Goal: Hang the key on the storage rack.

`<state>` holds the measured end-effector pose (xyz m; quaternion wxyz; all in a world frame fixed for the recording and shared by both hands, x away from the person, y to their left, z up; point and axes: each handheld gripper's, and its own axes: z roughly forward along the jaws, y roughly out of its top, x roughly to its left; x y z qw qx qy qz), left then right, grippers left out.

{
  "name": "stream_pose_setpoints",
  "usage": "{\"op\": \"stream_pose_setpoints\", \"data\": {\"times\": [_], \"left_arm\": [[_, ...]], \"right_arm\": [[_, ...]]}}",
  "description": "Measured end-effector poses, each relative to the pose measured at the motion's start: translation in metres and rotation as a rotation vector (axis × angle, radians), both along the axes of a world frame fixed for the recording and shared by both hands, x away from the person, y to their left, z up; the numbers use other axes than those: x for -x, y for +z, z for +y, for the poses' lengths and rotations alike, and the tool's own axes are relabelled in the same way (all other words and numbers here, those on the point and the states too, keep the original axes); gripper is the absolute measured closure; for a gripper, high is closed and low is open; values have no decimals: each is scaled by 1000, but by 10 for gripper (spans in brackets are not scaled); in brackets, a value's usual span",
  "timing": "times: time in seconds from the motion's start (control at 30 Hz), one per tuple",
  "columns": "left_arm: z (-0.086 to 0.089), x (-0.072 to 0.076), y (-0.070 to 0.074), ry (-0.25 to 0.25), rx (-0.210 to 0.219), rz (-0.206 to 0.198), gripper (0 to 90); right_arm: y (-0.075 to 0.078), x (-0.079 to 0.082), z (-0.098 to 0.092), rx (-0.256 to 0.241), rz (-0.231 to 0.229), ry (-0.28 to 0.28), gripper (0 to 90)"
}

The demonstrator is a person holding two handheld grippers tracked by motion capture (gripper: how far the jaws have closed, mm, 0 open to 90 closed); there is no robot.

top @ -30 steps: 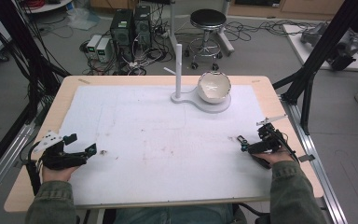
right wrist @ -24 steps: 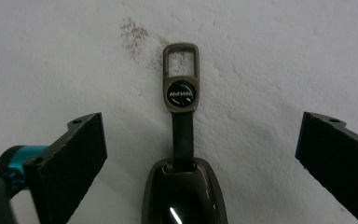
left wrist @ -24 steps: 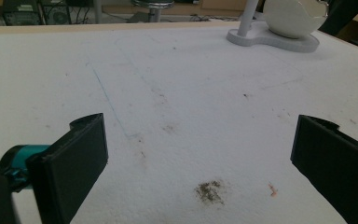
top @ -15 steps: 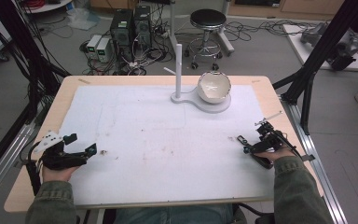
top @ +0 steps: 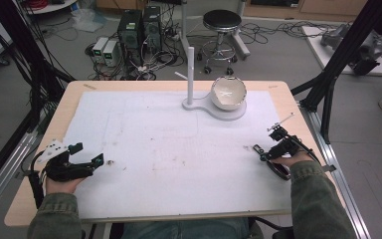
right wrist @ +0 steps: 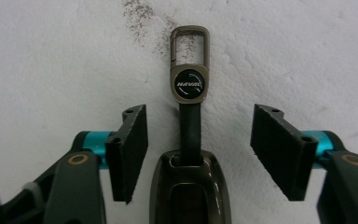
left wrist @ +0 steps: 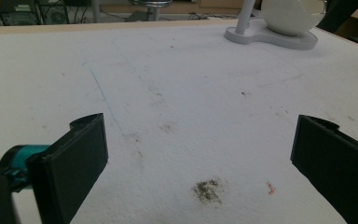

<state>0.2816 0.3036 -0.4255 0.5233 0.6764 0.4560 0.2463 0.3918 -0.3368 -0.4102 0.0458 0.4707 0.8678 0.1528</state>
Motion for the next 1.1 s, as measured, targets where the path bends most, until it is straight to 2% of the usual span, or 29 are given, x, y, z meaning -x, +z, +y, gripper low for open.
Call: {"op": "stream_pose_setpoints", "data": {"times": [0.03, 0.17, 0.23, 0.4, 0.43, 0.47, 0.5, 0.53, 0.6, 0.67, 0.83, 0.9, 1.1], "left_arm": [[0, 0, 0, 2, 4, -1, 43], [0, 0, 0, -1, -2, 1, 43], [0, 0, 0, -1, -1, 1, 44], [0, 0, 0, -1, -1, 1, 44], [0, 0, 0, -1, -2, 2, 44], [0, 0, 0, 0, -4, 1, 44], [0, 0, 0, 1, -3, 0, 43], [0, 0, 0, 0, -4, 0, 44], [0, 0, 0, 1, -4, 0, 43], [0, 0, 0, -2, -3, -1, 43], [0, 0, 0, -5, -2, 0, 44], [0, 0, 0, -5, -1, 0, 44], [0, 0, 0, -6, -1, 0, 44]], "right_arm": [[1, -3, 1, 3, 31, 4, 419], [2, -6, 4, -9, 55, 1, 486], [1, -7, 6, 4, 73, 5, 501], [-1, -8, 7, 26, 78, 7, 547], [-1, -7, 8, 31, 65, 12, 611], [-1, -7, 8, 31, 65, 12, 611], [-1, -7, 8, 41, 66, 5, 649], [0, -8, 7, 47, 66, 0, 734], [-1, -7, 9, 48, 63, 4, 785], [-1, -6, 11, 66, 58, 17, 802], [-1, -5, 11, 65, 52, 40, 820], [0, -5, 10, 52, 63, 39, 820], [2, -4, 9, 37, 50, 44, 819]]}}
